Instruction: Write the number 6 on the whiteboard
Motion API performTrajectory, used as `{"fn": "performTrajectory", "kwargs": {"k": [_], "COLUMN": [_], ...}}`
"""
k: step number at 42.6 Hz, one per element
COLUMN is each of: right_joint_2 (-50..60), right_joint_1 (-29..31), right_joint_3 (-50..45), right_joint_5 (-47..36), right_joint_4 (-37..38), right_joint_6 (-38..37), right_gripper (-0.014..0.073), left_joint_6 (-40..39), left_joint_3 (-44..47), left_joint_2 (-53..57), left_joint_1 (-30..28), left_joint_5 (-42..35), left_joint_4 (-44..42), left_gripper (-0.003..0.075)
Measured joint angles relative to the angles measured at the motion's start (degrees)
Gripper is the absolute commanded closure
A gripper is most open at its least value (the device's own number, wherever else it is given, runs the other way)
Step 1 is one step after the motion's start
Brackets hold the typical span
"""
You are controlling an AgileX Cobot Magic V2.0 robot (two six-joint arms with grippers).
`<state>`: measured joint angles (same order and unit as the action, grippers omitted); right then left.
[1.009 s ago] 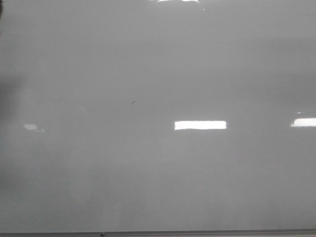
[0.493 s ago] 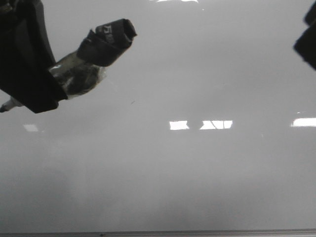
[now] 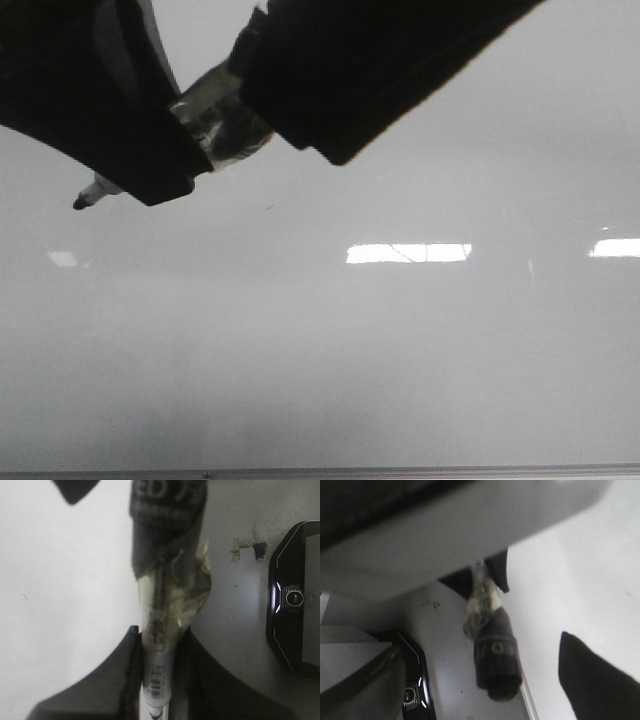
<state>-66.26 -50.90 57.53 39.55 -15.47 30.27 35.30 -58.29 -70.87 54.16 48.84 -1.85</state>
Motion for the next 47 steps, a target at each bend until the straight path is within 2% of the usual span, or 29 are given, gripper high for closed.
{"fn": "performTrajectory", "kwargs": {"k": [5, 8, 11, 20, 22, 25, 30, 33, 36, 42, 44, 47], "right_joint_2": [-0.4, -0.6, -0.9, -0.9, -0.9, -0.9, -0.9, -0.9, -0.9, -0.9, -0.9, -0.4], "right_joint_1": [0.0, 0.0, 0.0, 0.0, 0.0, 0.0, 0.0, 0.0, 0.0, 1.1, 2.1, 4.0], "right_joint_3": [0.2, 0.2, 0.2, 0.2, 0.2, 0.2, 0.2, 0.2, 0.2, 0.0, -0.7, -2.4], "right_joint_5": [-1.6, -2.0, -2.3, -2.6, -2.7, -2.7, -2.7, -2.7, -2.7, -1.6, -1.2, -0.9], "right_joint_4": [-0.2, -0.2, -0.3, -0.4, -0.4, -0.4, -0.4, -0.4, -0.4, -0.4, -0.4, -0.1], "right_joint_6": [0.0, 0.0, 0.0, 0.0, 0.0, 0.0, 0.0, 0.0, 0.0, 0.0, 0.0, 0.0], "right_gripper": [-0.0036, 0.0001, 0.0101, 0.0518, 0.0587, 0.0669, 0.0662, 0.0662, 0.0662, 0.0662, 0.0662, 0.0662], "left_joint_6": [0.0, 0.0, 0.0, 0.0, 0.1, 0.8, 1.1, 1.1, 1.1, 1.0, 0.9, 0.8], "left_joint_3": [0.0, 0.0, 0.0, 0.0, 0.0, 0.0, 0.0, 0.0, 0.0, 0.0, 0.0, 0.0], "left_joint_2": [0.0, 0.0, 0.0, 0.0, 0.0, 0.0, 0.0, 0.0, 0.0, 0.0, 0.0, 0.0], "left_joint_1": [0.0, 0.0, 0.0, 0.0, 0.0, 0.1, 0.1, 0.1, 0.1, 0.1, 0.1, 0.1], "left_joint_5": [-1.1, -1.8, -2.2, -2.4, -2.4, -2.4, -2.4, -2.4, -2.4, -3.5, -4.4, -5.3], "left_joint_4": [1.5, 1.8, 2.3, 2.3, 2.3, 1.8, 1.8, 1.8, 1.8, 1.8, 2.2, 2.5], "left_gripper": [0.0741, 0.0741, 0.0741, 0.0741, 0.0741, 0.0740, 0.0732, 0.0667, 0.0549, 0.0218, 0.0153, 0.0129]}}
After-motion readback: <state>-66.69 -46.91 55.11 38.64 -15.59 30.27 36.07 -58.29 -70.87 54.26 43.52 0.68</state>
